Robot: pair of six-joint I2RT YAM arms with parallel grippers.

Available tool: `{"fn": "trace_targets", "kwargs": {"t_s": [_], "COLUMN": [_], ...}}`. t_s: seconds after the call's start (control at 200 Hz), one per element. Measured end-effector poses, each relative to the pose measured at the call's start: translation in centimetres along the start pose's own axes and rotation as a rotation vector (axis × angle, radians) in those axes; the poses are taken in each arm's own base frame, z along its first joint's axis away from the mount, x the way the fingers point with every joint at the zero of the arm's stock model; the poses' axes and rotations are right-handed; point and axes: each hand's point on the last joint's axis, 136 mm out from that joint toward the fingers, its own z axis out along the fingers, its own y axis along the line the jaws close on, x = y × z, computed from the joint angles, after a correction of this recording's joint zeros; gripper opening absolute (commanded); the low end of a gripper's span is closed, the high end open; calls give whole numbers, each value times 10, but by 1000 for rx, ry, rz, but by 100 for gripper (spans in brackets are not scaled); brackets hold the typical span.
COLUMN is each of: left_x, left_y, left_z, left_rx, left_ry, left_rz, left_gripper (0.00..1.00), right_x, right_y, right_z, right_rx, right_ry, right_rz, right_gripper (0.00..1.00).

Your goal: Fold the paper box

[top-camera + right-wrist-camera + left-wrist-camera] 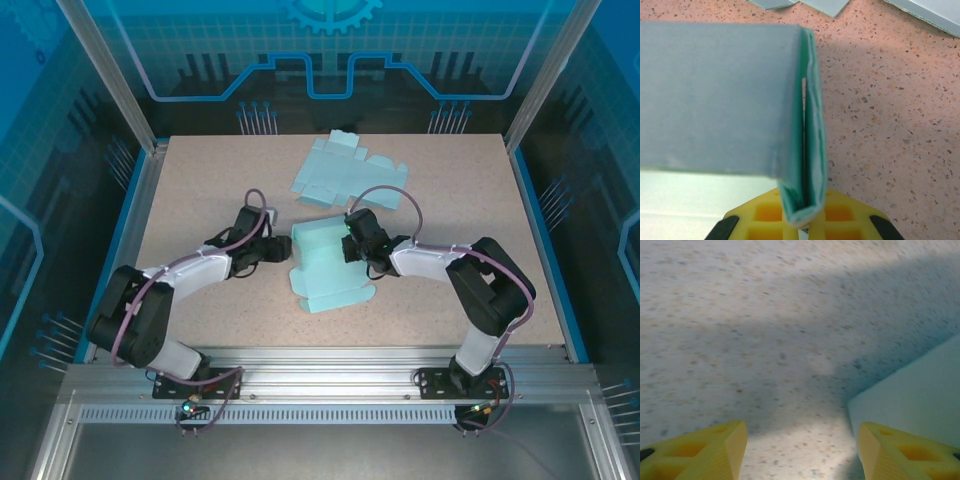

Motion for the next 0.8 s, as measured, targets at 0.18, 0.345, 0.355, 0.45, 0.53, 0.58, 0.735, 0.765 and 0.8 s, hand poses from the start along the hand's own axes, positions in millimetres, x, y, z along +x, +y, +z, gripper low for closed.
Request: {"fn": "trace_targets", "kwargs": {"t_s": [0.18, 0.345, 0.355, 0.45, 0.53, 0.58, 0.735, 0.765, 0.8], "left_x": [2, 5, 6, 11, 15, 18, 16, 14, 13], "left_y": [-14, -21, -22, -26, -29, -31, -45, -47, -49], "left_z": [1, 0, 0, 0, -1, -2, -10, -11, -13], "left_rx": [34, 67, 71, 97, 117, 128, 176, 184, 190], "left_ry": [11, 25, 28, 48, 65, 85, 134, 138, 141], "left_rz": [72, 127, 130, 154, 164, 174, 192, 198, 200], "left_gripper": [62, 64, 64, 64, 64, 64, 65, 65, 65], "right_x": [0, 0, 0, 0, 0, 0, -1, -1, -1], "right_y": [0, -1, -1, -1, -1, -1, 0, 0, 0], "right_z": [0, 0, 0, 0, 0, 0, 0, 0, 0], "right_rx": [2, 6, 6, 7, 9, 9, 3, 2, 2], "right_ry": [3, 3, 3, 3, 2, 2, 3, 3, 3], "right_rz": [-7, -8, -8, -11, -12, -12, -11, -11, -11], "right_gripper": [9, 8, 9, 9, 9, 9, 9, 9, 9]}}
